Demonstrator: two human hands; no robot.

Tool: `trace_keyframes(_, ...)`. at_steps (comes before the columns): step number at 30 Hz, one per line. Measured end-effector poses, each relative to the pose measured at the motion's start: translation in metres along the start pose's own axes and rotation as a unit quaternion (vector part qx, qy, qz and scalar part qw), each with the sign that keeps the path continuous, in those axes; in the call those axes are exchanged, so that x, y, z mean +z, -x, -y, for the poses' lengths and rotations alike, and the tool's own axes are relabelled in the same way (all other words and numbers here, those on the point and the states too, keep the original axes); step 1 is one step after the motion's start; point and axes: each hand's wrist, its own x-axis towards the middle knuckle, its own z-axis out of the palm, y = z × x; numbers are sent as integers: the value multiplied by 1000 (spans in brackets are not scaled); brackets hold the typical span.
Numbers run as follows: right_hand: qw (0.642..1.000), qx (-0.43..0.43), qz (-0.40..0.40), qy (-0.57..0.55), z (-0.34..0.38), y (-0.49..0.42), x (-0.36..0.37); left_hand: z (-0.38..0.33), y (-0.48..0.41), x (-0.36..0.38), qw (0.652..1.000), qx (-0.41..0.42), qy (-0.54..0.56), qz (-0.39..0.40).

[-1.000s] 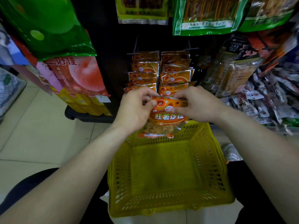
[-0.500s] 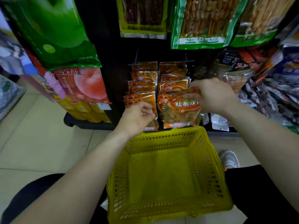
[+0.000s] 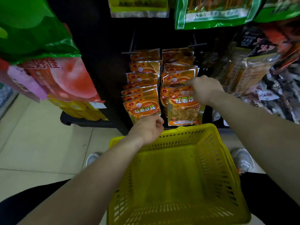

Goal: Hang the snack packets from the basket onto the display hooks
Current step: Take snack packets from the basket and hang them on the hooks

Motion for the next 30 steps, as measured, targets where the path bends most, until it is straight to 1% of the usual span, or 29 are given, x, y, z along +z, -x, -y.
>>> trace_keyframes(3,1000,1,2,-14,0,-10,24,-5,-38,23,1000,6,5,6)
trace_keyframes(7,1000,-4,-4,-30,-4,-17,48,-4,-81,56,998,-10,50,43)
trace_keyframes(9,999,-5,11,-38,-7,-18,55,-1,-94,67,995,-17,76,55)
trace_keyframes(11,999,-10,26,-38,-9,-18,62,3,-103,74,996,-19,74,53)
trace_keyframes(13,999,-15,27,-41,-10,-18,67,8,-108,80,997,-17,67,43)
trace_keyframes(19,998,-27,-10,-52,-4,-17,69,25,-111,88,997,-11,77,19)
trace_keyframes(23,998,-28,-24,-44,-4,-14,77,31,-110,88,996,-10,84,34)
trace_keyframes(26,998,-12,-22,-49,-6,-15,79,31,-108,93,993,-20,106,50)
trace_keyframes(30,999,4,-31,-43,-11,-18,77,28,-102,90,992,-19,118,31)
